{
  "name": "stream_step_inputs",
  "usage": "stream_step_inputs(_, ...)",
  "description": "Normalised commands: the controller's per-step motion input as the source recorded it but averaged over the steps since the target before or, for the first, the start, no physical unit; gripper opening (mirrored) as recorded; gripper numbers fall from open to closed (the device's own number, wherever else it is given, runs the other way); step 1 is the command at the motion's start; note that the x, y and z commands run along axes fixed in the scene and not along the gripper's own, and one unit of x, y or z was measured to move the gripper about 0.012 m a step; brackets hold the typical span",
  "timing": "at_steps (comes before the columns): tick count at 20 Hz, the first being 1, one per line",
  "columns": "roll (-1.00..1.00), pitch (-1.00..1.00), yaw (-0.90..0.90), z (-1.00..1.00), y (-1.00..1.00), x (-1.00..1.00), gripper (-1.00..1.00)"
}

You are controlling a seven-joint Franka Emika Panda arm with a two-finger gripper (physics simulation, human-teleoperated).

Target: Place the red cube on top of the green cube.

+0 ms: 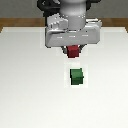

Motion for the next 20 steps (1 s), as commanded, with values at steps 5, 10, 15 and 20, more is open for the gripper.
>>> stream_step_inputs(5,0.00,0.00,0.00,0.00,0.20,0.00,-1.00)
stream_step_inputs(10,0.00,0.00,0.00,0.00,0.00,0.00,-1.00)
stream_step_inputs(15,0.00,0.00,0.00,-0.80,0.00,0.00,-1.00)
stream_step_inputs(20,0.00,0.00,0.00,0.00,0.20,0.00,-1.00)
